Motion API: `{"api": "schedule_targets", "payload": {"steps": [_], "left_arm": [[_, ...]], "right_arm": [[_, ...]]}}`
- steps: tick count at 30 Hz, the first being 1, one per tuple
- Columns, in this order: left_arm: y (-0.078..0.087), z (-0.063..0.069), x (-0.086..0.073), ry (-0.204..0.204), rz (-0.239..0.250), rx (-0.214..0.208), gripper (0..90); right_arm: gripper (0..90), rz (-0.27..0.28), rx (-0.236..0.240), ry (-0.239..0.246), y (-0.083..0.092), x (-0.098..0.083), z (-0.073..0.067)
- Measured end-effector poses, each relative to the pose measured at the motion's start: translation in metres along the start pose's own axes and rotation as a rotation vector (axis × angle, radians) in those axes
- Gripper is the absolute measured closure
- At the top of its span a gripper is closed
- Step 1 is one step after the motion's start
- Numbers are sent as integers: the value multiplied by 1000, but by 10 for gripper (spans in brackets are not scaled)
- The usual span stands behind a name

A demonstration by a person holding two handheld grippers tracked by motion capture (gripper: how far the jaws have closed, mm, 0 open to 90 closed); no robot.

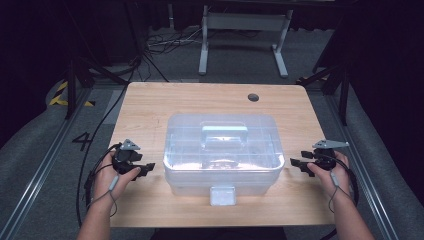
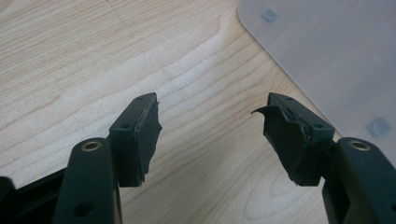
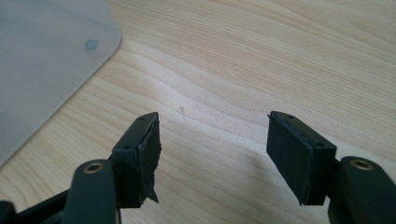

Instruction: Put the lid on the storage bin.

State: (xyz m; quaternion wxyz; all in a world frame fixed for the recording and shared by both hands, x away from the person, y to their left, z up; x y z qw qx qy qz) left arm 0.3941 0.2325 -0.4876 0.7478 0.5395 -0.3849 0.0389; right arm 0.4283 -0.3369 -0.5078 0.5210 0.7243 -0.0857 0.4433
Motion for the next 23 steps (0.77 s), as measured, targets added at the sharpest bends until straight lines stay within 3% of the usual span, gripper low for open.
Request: {"api": "schedule_targets", "payload": {"steps": [11,23], "left_arm": [[-9,-3,-3,16,13,3,360],[-14,-3,-4,-2,6,34,320]], "right_arm": [[315,-29,-27,33,-9,-7,4],[296,-27,-54,61,-12,-6,4]]}}
Point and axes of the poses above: each handheld gripper's, and its own axes: y roughly backward along the jaws, x roughly out of its top, z roughly to its right, the point moved 5 cm from there along -y, roughly forward along the jaws, and after that the axes turned 2 degrees about y, right-handed, at the moved point
